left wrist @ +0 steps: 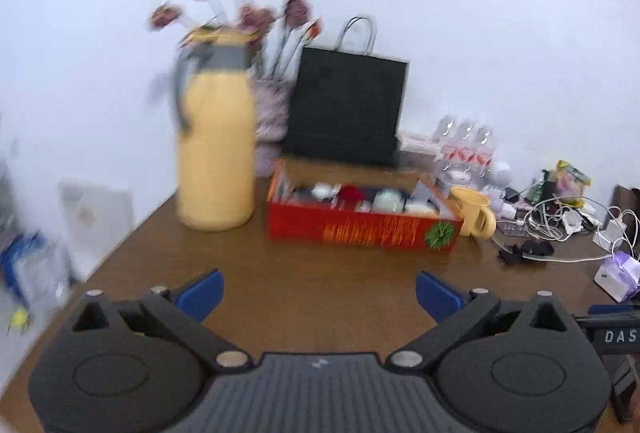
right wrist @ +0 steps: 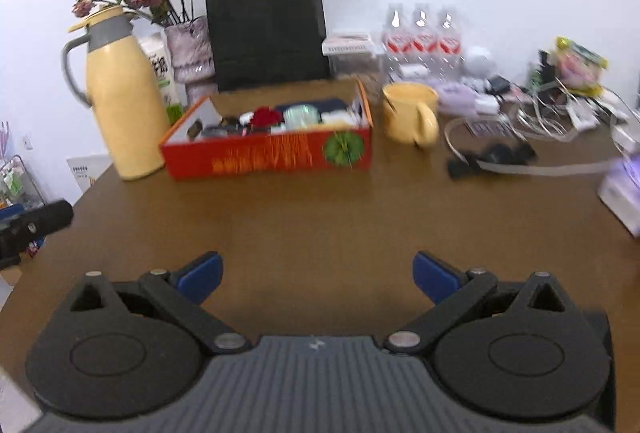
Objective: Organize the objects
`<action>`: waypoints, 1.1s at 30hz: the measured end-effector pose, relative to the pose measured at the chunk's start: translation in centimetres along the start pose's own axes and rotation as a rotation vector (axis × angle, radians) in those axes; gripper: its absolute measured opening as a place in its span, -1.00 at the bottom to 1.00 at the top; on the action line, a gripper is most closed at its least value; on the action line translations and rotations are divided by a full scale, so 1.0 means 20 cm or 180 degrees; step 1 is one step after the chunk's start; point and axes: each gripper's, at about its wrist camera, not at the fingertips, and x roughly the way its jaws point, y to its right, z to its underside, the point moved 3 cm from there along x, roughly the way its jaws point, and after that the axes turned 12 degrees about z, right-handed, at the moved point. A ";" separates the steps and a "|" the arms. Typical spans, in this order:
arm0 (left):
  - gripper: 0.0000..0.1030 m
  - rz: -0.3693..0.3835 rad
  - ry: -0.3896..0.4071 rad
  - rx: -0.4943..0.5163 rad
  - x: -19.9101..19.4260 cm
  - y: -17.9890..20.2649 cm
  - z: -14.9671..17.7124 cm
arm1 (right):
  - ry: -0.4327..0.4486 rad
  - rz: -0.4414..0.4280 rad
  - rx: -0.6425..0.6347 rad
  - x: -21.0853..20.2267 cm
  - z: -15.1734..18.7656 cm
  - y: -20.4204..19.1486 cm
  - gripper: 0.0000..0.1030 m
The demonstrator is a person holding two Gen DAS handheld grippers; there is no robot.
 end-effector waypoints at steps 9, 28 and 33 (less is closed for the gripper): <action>0.95 0.0037 -0.0447 0.0032 -0.28 0.11 0.31 | -0.0135 -0.0095 0.0050 -0.33 0.36 0.14 1.00; 0.99 -0.0111 -0.0276 0.0312 -0.45 0.20 0.30 | 0.0069 -0.0196 -0.0173 -0.46 0.40 -0.01 1.00; 0.99 -0.0075 -0.0266 0.0343 -0.44 0.22 0.30 | 0.0108 -0.0104 -0.0181 -0.46 0.41 0.00 1.00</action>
